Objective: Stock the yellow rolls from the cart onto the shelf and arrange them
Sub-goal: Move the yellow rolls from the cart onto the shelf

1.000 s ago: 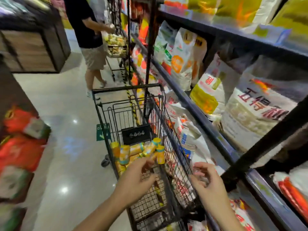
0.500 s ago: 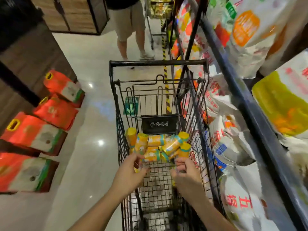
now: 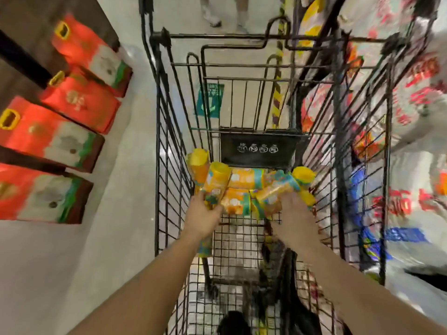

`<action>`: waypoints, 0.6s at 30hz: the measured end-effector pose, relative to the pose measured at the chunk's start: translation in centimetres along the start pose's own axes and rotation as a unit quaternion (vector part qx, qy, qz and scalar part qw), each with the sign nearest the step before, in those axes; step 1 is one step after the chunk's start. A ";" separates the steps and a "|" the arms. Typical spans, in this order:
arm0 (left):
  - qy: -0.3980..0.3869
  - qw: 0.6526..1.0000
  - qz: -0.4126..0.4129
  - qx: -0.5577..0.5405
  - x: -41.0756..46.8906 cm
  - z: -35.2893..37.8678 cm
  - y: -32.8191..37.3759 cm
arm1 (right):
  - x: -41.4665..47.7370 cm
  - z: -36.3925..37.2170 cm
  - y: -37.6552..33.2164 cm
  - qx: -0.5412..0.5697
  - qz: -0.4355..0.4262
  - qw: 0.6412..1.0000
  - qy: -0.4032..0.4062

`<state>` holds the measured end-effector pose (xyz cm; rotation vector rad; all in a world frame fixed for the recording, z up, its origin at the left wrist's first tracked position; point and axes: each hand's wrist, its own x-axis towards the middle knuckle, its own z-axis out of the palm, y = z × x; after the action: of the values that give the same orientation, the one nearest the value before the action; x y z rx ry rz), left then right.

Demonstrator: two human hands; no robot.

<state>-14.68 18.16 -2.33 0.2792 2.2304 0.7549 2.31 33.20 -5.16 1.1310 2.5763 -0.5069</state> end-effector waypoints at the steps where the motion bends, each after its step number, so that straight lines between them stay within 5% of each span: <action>1: 0.002 1.000 -0.007 -0.003 1.0 0.5 -0.4 | 1.0 0.6 0.5 -0.044 -0.013 0.999 -0.004; 7: 0.026 1.000 -0.003 -0.009 6.1 2.9 -1.5 | 6.0 2.3 2.6 -0.174 -0.029 0.983 -0.043; 11: 0.022 0.999 -0.028 -0.018 11.5 5.5 -6.0 | 7.6 2.4 2.7 -0.183 -0.032 0.981 -0.055; 18: 0.022 0.996 -0.089 0.016 10.7 5.1 -3.2 | 10.1 2.3 3.3 -0.235 -0.063 0.969 -0.042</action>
<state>-18.33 22.22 -13.38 0.0775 2.2746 0.6357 -1.53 40.86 -11.82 0.7680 2.5112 0.0379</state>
